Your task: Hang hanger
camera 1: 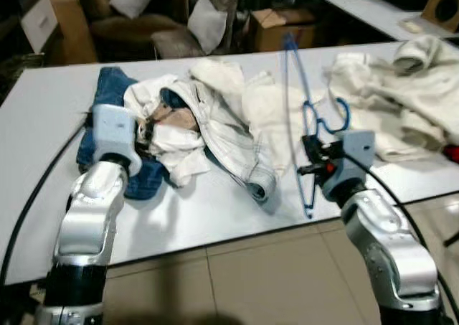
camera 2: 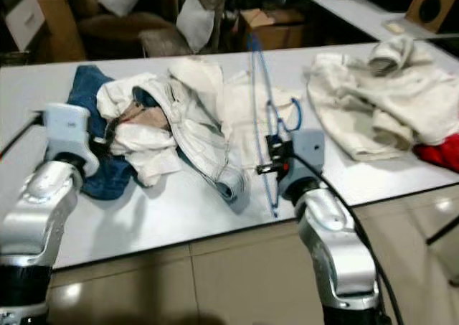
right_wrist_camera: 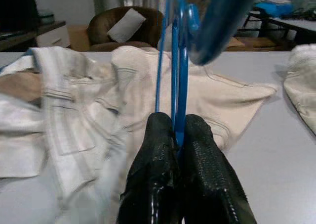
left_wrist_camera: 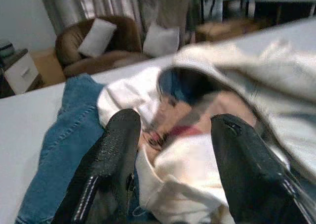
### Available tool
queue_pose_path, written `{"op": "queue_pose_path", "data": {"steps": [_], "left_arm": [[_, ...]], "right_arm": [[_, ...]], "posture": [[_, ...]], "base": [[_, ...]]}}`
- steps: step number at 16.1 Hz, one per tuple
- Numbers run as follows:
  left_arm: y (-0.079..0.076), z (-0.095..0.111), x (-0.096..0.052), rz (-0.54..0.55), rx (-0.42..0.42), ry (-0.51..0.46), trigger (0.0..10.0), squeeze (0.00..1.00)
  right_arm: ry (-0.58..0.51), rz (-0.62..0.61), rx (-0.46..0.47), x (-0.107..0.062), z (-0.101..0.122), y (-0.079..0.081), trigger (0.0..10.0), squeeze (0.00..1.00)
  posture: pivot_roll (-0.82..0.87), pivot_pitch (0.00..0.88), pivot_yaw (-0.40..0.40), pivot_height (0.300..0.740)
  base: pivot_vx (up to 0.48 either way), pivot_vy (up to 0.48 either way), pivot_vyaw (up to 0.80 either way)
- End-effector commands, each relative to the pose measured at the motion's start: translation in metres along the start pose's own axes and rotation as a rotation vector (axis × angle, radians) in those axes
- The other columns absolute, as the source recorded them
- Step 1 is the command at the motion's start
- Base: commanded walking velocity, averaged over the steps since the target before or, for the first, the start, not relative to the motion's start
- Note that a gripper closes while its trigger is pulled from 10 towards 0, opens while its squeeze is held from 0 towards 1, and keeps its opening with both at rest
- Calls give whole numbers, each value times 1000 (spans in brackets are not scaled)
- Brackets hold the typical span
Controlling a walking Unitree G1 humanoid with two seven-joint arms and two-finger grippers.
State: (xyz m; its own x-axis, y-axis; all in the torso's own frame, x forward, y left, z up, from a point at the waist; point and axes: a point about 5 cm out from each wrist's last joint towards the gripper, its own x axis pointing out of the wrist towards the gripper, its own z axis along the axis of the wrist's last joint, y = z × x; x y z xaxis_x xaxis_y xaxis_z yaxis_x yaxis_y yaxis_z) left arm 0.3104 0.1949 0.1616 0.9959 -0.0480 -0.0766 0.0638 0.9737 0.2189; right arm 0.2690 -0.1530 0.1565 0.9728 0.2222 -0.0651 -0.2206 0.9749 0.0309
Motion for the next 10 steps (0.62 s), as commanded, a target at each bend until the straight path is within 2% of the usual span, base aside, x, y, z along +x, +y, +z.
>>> {"op": "queue_pose_path", "data": {"steps": [1, 2, 6, 7, 8, 9, 10], "left_arm": [[3, -13, 2, -1, 17, 84, 10000, 0], [9, -20, 3, 36, -5, 131, 10000, 1000], [22, -28, -6, 40, -25, 177, 10000, 1000], [30, -33, -9, 61, -94, 211, 10000, 1000], [37, -37, -11, 88, -128, 238, 10000, 1000], [41, -42, -13, 123, -156, 274, 10000, 686], [50, -48, -15, 206, -204, 308, 10000, 43]], "right_arm": [[-10, -20, -7, -2, 1, -4, 10000, 0], [-11, -22, -6, -2, 2, -4, 10000, 0], [-5, -27, 0, -5, -2, -6, 10000, 0], [1, -21, -4, -5, -3, -6, 10000, 0], [4, -18, -3, -5, -4, -5, 10000, 0], [5, -16, -4, -5, -4, -5, 10000, 0], [7, -13, -5, -5, -4, -5, 10000, 0]], "posture": [[-74, 0, 21, 740], [-74, 0, 22, 740], [-65, 0, 23, 740], [-62, 0, 21, 740], [-61, 0, 20, 740], [-59, 0, 20, 740], [-57, 0, 17, 740]], "base": [[0, 0, 0], [0, 0, 0], [0, 0, 0], [0, 0, 0], [0, 0, 0], [0, 0, 0], [0, 0, 0]]}}
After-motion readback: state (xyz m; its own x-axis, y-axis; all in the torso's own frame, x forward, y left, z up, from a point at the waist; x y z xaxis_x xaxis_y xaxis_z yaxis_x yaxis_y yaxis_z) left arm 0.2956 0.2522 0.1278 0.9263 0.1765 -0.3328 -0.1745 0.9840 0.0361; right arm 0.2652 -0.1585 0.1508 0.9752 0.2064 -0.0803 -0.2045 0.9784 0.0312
